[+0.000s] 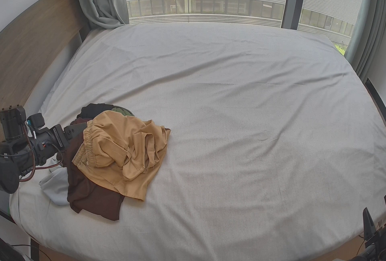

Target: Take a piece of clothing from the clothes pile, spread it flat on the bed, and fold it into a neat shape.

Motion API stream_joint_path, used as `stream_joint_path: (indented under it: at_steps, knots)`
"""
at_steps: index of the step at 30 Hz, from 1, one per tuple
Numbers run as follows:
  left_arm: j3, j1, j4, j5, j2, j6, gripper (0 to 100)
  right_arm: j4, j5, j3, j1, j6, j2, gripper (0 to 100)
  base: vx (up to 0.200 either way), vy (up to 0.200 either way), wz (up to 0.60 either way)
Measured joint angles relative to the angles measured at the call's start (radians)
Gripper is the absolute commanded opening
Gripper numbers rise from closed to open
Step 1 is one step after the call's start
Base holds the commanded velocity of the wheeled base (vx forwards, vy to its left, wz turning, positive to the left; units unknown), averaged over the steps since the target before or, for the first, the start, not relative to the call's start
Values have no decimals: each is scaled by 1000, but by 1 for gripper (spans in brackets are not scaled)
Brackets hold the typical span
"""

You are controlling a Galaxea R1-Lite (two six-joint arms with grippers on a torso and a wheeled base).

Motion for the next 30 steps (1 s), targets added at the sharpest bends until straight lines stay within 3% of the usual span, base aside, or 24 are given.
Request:
stream_joint_path:
  at_steps: [13, 20, 30]
  knots:
    - [2, 19, -208, -7, 231, -10, 100, 0, 0, 0, 0, 0, 0, 100, 0, 0, 0]
    - [-9, 19, -322, -8, 336, -77, 100, 0, 0, 0, -1, 0, 0, 100, 0, 0, 0]
    - [-31, 12, -352, -47, 412, -127, 100, 0, 0, 0, -1, 0, 0, 100, 0, 0, 0]
